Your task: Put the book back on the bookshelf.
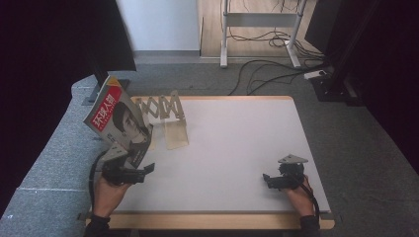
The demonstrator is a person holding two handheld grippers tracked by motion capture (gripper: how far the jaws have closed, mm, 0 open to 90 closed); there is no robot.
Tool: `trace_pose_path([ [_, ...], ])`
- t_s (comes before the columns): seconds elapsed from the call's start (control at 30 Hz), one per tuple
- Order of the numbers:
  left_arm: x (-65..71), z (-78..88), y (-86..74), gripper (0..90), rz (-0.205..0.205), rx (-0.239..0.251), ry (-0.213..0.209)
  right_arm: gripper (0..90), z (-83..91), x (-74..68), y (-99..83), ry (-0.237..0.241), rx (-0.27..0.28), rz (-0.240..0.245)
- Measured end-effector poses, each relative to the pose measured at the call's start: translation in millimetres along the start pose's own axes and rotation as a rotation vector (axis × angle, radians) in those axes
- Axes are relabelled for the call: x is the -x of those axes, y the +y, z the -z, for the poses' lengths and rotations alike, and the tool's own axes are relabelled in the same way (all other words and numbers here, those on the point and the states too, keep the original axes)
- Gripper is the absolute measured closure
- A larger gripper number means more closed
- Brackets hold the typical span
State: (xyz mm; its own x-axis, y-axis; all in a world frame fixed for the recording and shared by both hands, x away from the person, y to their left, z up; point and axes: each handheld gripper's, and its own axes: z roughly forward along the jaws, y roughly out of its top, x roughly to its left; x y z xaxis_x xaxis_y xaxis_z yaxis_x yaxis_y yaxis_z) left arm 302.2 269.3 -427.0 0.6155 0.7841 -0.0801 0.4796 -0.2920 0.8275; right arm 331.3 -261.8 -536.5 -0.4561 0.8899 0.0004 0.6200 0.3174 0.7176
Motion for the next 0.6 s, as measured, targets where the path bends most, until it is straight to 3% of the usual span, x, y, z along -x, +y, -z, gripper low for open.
trace_pose_path([
  [0.37, 25.5, -76.6, -14.3, 0.0, -0.083, -0.125, -0.121, 0.0, 0.0, -0.1, -0.1, 0.000, 0.002, 0.001],
  [0.47, 30.2, -98.0, -26.4, 0.0, -0.097, -0.183, -0.134, 0.0, 0.0, -0.1, -0.2, 0.000, 0.002, 0.001],
  [0.6, 34.6, -121.0, -43.7, 0.0, -0.120, -0.258, -0.118, 0.0, 0.0, -0.1, -0.3, -0.001, 0.002, 0.001],
])
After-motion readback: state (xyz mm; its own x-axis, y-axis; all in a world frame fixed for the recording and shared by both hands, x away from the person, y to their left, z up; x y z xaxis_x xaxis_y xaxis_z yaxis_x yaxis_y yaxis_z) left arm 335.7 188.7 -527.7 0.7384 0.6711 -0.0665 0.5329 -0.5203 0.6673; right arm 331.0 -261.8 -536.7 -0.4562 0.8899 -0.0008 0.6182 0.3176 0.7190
